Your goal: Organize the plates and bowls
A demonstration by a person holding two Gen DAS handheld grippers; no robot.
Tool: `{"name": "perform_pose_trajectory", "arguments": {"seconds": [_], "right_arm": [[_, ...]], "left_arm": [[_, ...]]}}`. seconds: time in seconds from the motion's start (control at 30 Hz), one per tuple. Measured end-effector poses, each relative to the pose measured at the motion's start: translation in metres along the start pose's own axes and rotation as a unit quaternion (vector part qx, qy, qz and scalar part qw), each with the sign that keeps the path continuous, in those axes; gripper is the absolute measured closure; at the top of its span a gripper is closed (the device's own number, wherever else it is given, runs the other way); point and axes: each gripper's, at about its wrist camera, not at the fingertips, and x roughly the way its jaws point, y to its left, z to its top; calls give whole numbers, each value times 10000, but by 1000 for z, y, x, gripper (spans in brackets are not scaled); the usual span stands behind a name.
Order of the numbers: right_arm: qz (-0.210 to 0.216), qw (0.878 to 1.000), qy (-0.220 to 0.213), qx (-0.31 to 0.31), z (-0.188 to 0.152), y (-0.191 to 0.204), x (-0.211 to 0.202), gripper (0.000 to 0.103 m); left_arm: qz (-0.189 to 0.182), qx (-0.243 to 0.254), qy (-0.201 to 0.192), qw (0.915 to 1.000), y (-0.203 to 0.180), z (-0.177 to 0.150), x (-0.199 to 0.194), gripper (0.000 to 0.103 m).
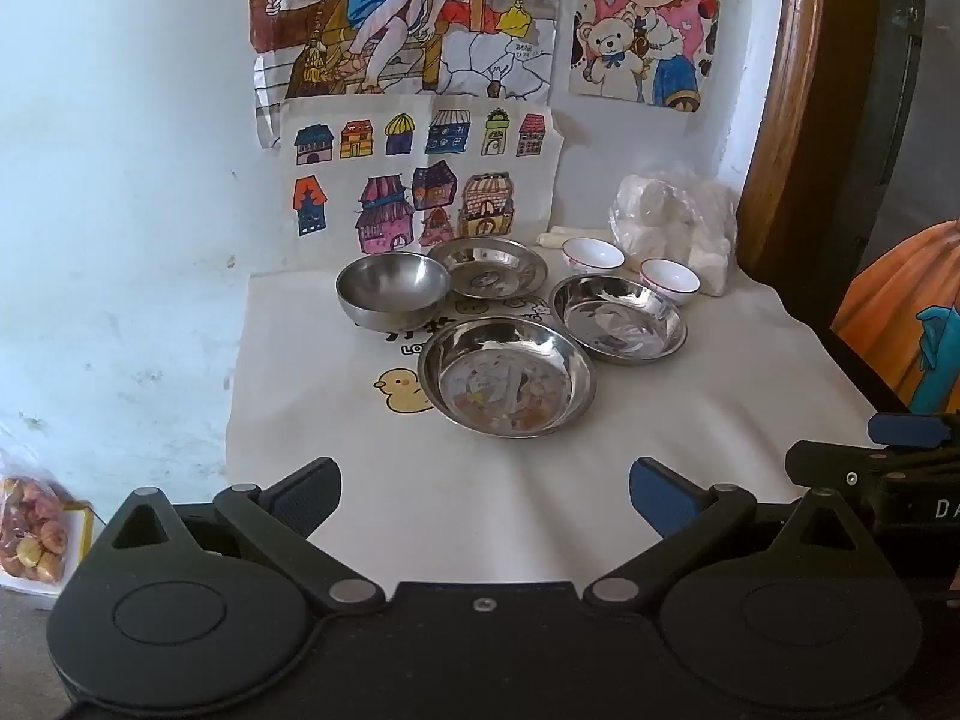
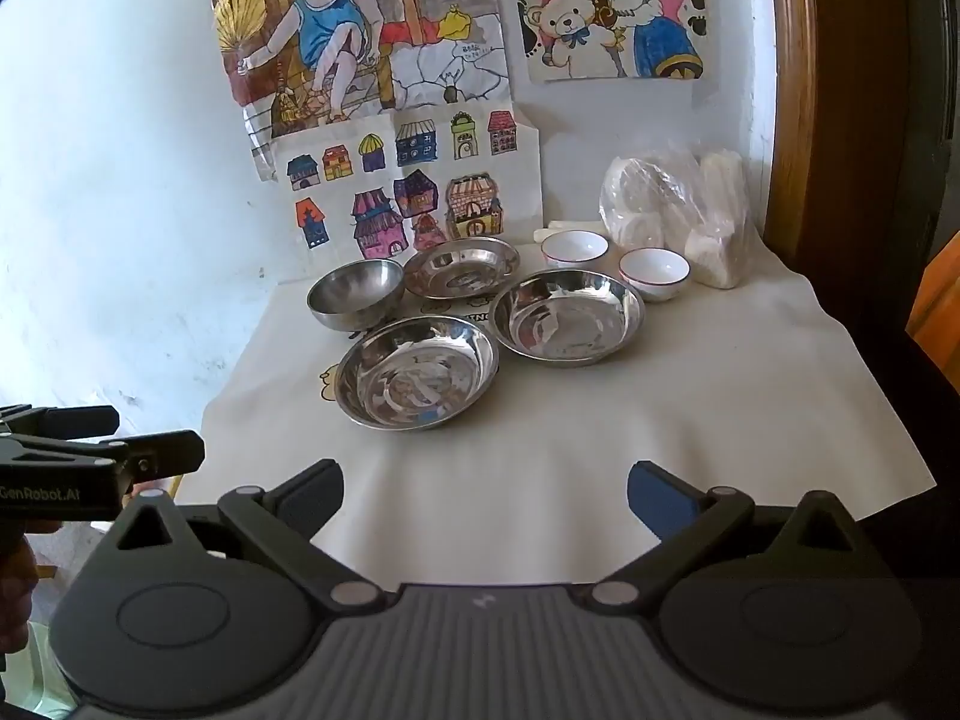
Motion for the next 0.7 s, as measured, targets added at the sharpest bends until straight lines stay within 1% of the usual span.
{"name": "perform_pose_trajectory", "arguments": {"seconds": [0.7], "right_arm": [[-5,10000,15,37,0,-2,2,0]], "left_arm": [[14,37,71,10000,2,0,7,1]]}}
